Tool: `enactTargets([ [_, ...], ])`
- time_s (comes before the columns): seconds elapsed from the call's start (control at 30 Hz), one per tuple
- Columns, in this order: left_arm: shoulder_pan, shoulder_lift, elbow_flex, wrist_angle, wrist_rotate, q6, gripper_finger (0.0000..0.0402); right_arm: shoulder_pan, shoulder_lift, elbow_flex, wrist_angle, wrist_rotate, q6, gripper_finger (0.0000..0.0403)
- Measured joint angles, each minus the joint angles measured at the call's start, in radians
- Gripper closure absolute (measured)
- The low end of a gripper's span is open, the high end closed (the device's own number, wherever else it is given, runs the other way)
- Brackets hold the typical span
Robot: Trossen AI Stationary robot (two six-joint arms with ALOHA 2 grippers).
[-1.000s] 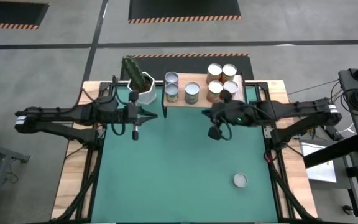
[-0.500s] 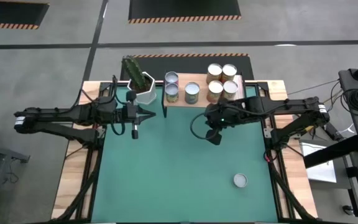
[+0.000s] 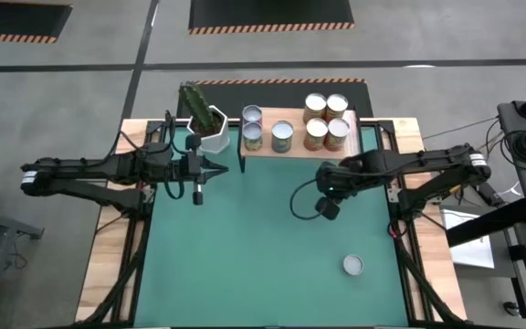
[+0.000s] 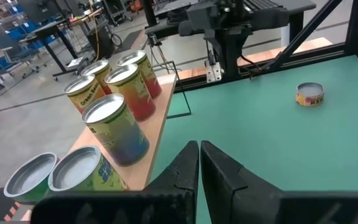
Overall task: Pick and place cans onto a shelf
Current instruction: Adjust the cans on the shelf
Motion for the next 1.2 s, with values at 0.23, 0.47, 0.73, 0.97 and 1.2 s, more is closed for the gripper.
enactTargets([
  [0.23, 0.0, 0.0, 0.0, -0.001, 0.0, -0.001, 0.0402, -0.005, -0.133, -0.063, 0.007, 0.09, 0.01, 0.039],
  [0.47, 0.0, 0.0, 0.0, 0.002, 0.0, -0.001, 0.0402, -0.03, -0.267, -0.067, 0.022, 0.285, -0.003, 0.039],
  [0.73, 0.0, 0.0, 0.0, 0.018, 0.0, 0.001, 0.0402, -0.037, -0.309, -0.067, 0.246, 0.533, -0.195, 0.039],
  [0.97, 0.0, 0.0, 0.006, 0.017, 0.0, 0.009, 0.0402, -0.152, -0.263, -0.052, 0.447, 0.422, -0.351, 0.039],
  [1.2, 0.0, -0.036, 0.006, 0.032, 0.0, 0.11, 0.0402, -0.28, -0.178, 0.035, 0.453, 0.363, -0.361, 0.039],
])
